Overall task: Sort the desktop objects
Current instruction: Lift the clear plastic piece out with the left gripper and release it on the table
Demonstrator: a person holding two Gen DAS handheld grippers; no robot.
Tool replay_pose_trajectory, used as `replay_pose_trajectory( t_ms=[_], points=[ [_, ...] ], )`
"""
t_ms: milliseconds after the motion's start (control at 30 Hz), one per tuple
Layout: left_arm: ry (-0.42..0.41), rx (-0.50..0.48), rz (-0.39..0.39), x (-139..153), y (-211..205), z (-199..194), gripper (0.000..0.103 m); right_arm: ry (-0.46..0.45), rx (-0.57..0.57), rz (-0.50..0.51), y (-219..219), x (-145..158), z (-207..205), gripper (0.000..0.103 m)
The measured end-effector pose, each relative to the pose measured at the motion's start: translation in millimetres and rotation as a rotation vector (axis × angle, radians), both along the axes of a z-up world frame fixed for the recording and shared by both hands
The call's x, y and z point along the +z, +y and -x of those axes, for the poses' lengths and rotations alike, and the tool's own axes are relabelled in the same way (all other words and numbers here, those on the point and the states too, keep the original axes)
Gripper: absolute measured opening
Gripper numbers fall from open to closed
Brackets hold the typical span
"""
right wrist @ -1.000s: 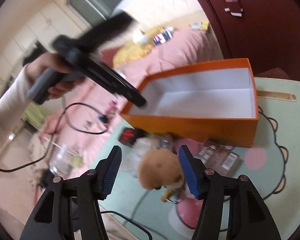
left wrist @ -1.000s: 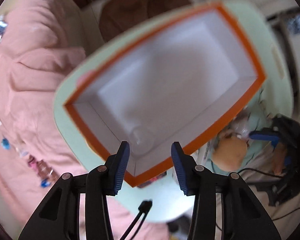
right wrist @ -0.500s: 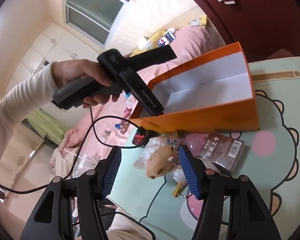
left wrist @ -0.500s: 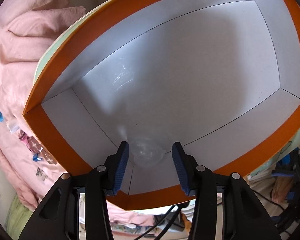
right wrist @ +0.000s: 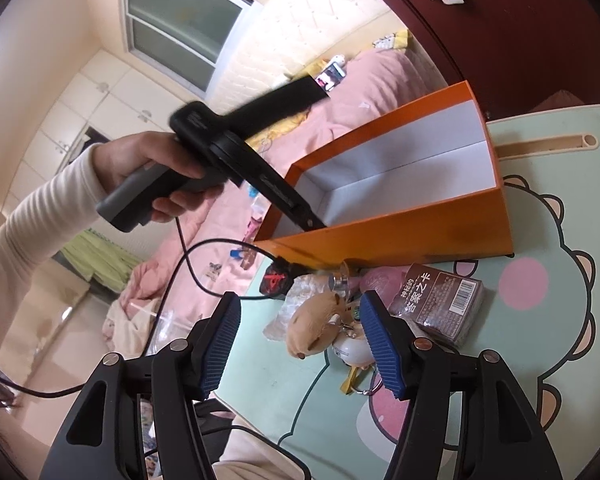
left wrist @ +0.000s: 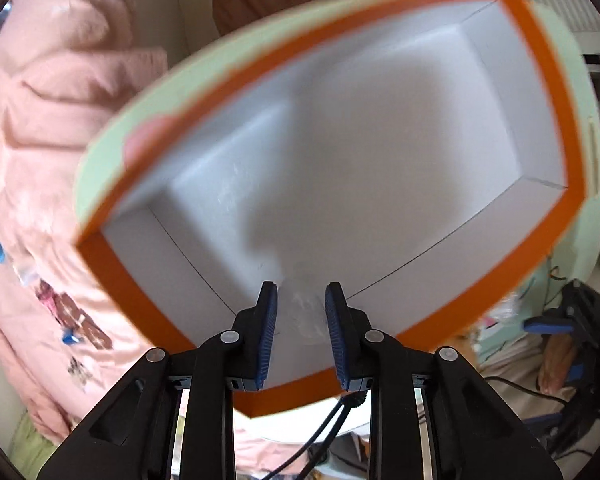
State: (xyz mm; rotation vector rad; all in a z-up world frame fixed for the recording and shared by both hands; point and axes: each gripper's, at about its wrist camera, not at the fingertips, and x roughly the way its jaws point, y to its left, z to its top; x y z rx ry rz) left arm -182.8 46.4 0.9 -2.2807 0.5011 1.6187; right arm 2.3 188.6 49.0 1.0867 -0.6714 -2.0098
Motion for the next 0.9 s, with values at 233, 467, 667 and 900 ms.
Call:
replay_pose_trajectory(
  t_ms=[233, 467, 667, 900],
  points=[
    [0.124, 0.012, -0.149, 58, 12, -10, 0.027, 0.014, -0.013, -0.039, 1, 1, -1, 0.062],
    [0.134, 0.052, -0.318, 89, -4, -50, 0.027, -0.013, -0.136, 0.0, 30, -2, 5, 0.071],
    [0.141, 0.149, -0.393, 59, -40, -104, 0.027, -0.002, -0.195, -0.012, 44, 1, 5, 0.071],
    [0.314, 0.1, -0.368, 48, -40, -136, 0.027, 0.059, -0.197, -0.104, 33, 12, -9, 0.071]
  ],
)
